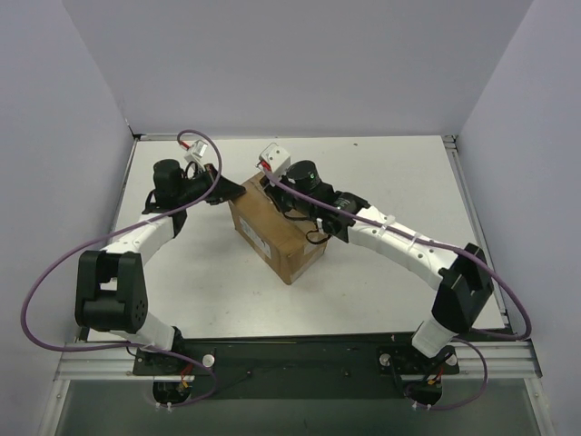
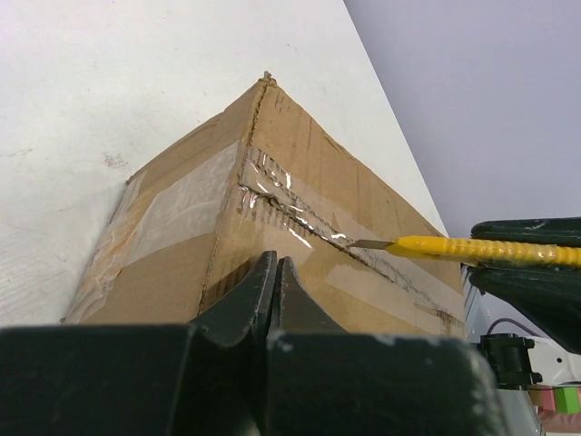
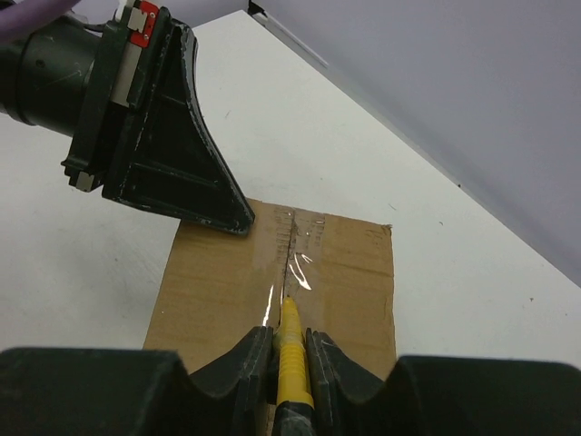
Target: Unpack the express box
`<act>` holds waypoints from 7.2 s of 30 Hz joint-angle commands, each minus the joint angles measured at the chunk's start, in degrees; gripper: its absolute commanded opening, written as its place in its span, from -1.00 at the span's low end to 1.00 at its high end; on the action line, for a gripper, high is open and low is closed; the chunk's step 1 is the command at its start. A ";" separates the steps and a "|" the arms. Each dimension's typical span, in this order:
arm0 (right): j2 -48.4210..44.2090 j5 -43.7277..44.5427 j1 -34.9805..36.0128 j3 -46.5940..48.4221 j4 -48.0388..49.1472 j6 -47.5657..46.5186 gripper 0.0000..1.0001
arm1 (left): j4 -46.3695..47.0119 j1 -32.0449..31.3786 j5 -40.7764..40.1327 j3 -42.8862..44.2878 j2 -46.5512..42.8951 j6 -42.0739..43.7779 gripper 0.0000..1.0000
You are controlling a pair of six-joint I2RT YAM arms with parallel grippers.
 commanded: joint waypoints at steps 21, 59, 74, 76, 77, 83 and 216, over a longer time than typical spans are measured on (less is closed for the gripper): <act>-12.29 -2.49 1.52 -0.80 -25.77 6.14 -1.00 | -0.64 -1.93 -5.51 -1.58 0.15 1.57 -1.00; 5.42 -18.39 -12.63 8.23 -9.34 -0.64 -1.00 | -27.62 -23.37 1.17 -5.10 -15.15 56.14 -1.00; -0.85 -19.71 -20.54 14.50 -11.54 7.19 -1.00 | -35.05 -9.58 7.59 8.45 -17.09 44.35 -1.00; -2.89 -22.16 -20.19 12.05 -11.37 8.50 -1.00 | -29.93 -9.13 6.45 6.96 -15.42 37.98 -1.00; -4.64 -22.00 -19.58 11.25 -11.19 9.12 -1.00 | -24.69 -9.13 5.05 6.25 -14.10 32.91 -1.00; -10.97 -12.69 -10.44 -0.76 -2.96 8.60 -1.00 | -10.94 -8.69 2.93 3.35 -9.00 21.79 -1.00; -38.32 -14.18 -16.65 -13.45 -47.58 7.27 -1.00 | -9.43 -7.55 -2.36 1.65 -8.46 16.43 -1.00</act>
